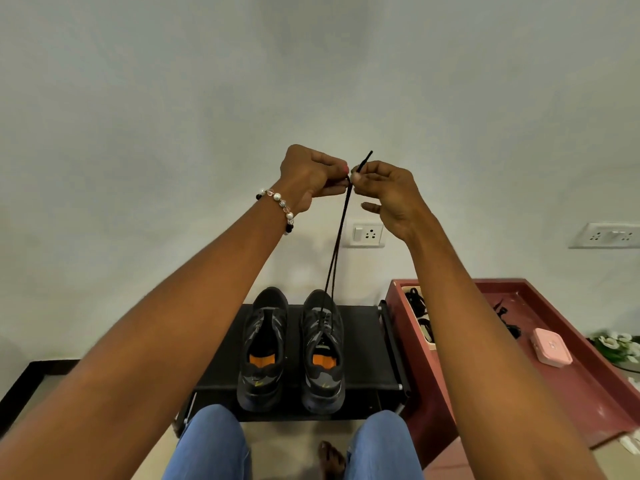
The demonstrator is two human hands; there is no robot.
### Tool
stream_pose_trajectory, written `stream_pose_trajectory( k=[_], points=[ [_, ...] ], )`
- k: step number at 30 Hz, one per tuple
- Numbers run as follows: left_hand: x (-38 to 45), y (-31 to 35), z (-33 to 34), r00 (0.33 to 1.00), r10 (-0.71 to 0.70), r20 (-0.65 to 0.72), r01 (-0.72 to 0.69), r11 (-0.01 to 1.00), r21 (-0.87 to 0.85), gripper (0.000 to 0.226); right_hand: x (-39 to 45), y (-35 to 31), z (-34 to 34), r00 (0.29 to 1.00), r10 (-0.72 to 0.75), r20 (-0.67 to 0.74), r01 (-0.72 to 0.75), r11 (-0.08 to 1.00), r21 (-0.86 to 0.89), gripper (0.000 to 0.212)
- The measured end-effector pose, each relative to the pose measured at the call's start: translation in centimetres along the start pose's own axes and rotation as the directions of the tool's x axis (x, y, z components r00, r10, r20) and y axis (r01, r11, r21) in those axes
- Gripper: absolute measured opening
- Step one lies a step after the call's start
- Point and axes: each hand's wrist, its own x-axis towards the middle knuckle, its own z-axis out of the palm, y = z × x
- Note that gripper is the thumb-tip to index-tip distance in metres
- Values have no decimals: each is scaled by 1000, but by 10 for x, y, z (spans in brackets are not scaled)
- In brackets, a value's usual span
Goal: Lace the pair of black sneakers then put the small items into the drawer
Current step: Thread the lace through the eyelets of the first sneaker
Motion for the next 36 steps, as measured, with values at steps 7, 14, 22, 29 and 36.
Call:
stream_pose_trajectory(
  k=[7, 14, 22, 29, 36],
  points=[
    [-2, -8, -1, 990, -75, 116, 91, 986, -140, 14, 1, -2, 5, 999, 53, -4, -52, 992, 118, 9],
    [-7, -20, 1, 990, 124, 61, -125, 992, 10, 31, 3, 2, 11, 988, 106, -109, -94, 990, 106, 8],
    [4, -27, 2, 762, 597, 252, -590, 479, 650, 20, 10, 4, 9, 952, 256, -166, -216, 950, 227, 9],
    [13, -41, -8, 638, 474, 607, -578, -226, 784, 9, 9, 6, 4, 948, 310, -70, -286, 929, 233, 8],
    [13, -22, -12, 900, 151, 409, -410, 616, 672, 20, 4, 20, -8, 999, -38, 21, 42, 951, -305, 52]
  ],
)
